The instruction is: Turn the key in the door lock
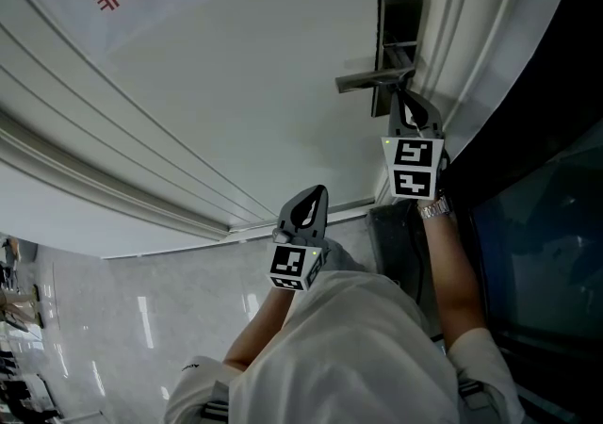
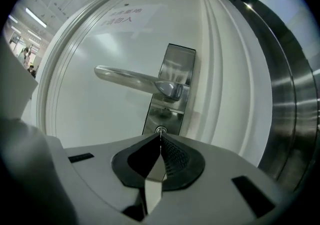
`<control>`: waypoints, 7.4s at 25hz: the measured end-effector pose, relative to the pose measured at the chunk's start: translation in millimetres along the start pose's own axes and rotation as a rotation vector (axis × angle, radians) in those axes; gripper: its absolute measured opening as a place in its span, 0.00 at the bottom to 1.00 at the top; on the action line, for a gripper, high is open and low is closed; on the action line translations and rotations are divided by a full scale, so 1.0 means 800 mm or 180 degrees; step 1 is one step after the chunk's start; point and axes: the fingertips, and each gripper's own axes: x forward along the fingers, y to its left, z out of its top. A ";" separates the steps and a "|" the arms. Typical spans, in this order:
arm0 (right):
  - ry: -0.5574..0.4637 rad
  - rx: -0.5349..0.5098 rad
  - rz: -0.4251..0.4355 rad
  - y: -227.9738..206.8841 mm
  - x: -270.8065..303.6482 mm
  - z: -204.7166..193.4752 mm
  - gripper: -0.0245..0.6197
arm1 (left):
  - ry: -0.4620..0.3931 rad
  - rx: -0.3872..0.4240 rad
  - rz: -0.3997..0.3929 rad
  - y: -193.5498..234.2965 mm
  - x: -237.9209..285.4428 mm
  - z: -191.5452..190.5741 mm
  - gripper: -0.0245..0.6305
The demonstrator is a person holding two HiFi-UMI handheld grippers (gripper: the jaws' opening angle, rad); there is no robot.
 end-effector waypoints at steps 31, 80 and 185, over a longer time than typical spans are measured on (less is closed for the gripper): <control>-0.0199 0.5403 0.1094 -0.017 0.004 -0.023 0.05 | -0.0005 -0.0037 0.0077 0.011 -0.004 -0.004 0.05; 0.0120 -0.1566 -0.0319 0.012 -0.006 -0.004 0.25 | 0.0061 -0.0056 -0.0011 0.007 0.004 -0.016 0.05; -0.0102 -0.2083 -0.0305 0.004 0.006 -0.007 0.19 | 0.0020 -0.0062 0.0034 0.013 0.028 -0.012 0.05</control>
